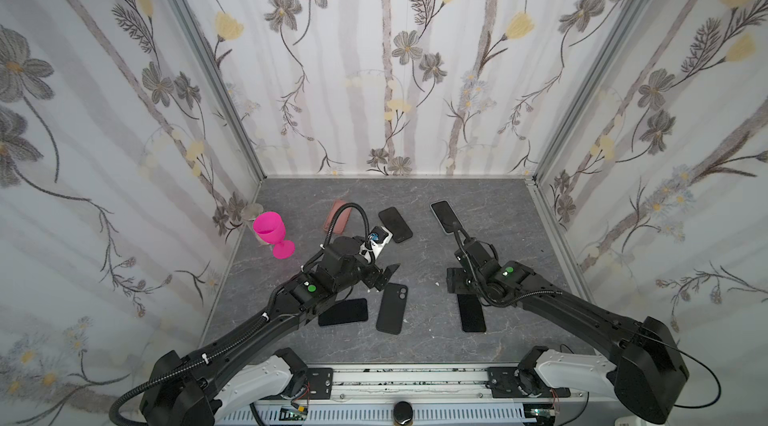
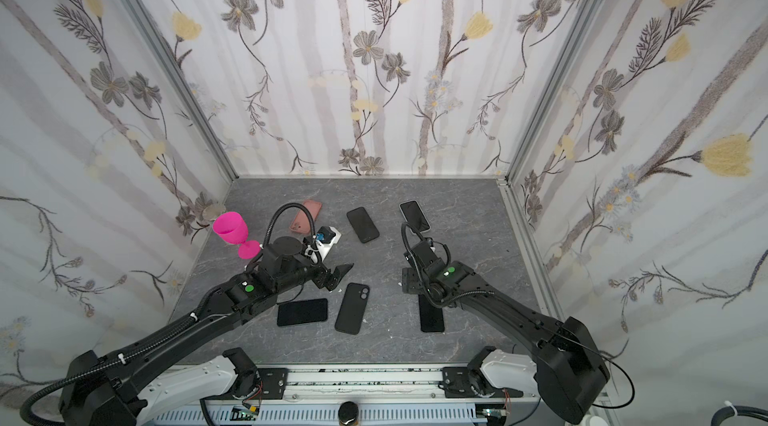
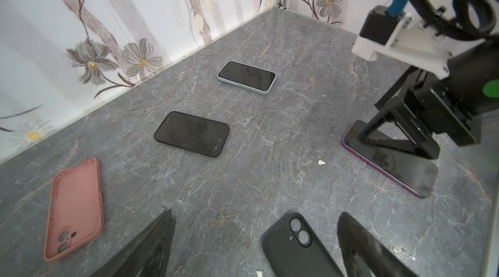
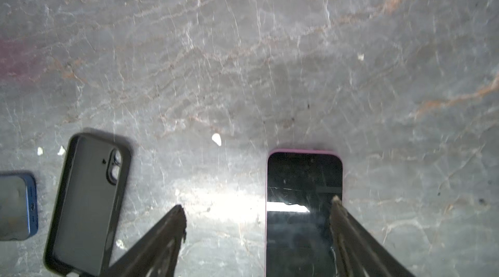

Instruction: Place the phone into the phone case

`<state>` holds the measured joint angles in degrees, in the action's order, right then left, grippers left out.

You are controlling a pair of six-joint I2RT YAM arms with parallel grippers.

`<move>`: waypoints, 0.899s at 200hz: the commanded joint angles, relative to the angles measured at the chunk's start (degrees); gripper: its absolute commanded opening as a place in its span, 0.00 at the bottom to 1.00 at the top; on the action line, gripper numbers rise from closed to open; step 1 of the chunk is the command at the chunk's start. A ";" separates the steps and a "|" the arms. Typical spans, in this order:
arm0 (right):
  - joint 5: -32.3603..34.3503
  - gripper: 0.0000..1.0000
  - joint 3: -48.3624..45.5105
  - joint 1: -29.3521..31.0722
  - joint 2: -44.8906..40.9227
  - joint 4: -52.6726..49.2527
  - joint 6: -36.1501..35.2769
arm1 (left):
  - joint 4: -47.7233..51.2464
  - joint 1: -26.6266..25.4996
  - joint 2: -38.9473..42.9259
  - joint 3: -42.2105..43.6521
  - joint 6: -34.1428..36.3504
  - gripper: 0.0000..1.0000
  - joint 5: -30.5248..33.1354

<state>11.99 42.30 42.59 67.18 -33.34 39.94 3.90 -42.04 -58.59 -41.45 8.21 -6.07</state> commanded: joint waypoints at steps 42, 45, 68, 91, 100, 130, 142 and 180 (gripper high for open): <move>1.49 0.88 -12.65 3.99 -7.61 -4.39 14.64 | 3.60 -0.76 1.46 -0.90 -7.28 0.93 2.72; 1.39 0.88 -13.00 3.99 -7.79 -4.28 14.64 | 3.77 -0.76 1.43 -1.01 -7.51 0.93 2.87; 0.04 0.88 -14.52 3.99 -7.96 -2.48 13.96 | 5.04 -0.85 1.24 -2.34 -8.08 0.93 2.95; -0.55 0.88 -14.98 3.99 -6.62 -0.92 12.74 | 5.58 -0.85 1.03 -3.19 -7.95 0.93 3.32; -0.43 0.88 -14.96 3.99 -6.02 -0.60 12.54 | 5.97 -0.93 0.93 -3.65 -7.99 0.92 3.34; -0.55 0.86 -14.96 3.99 -3.81 0.46 12.35 | 6.63 -1.07 1.37 -4.44 -8.00 0.92 3.30; -1.04 0.85 -15.36 3.99 -3.22 1.04 12.27 | 6.69 -1.12 1.61 -4.59 -8.12 0.92 3.56; -1.27 0.80 -16.55 3.99 -0.77 1.25 11.69 | 6.91 -1.20 2.07 -4.51 -7.95 0.92 4.01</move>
<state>11.53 26.65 46.65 64.90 -32.36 51.72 11.11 -43.20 -56.88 -45.43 1.02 -3.01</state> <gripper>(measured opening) 0.811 0.917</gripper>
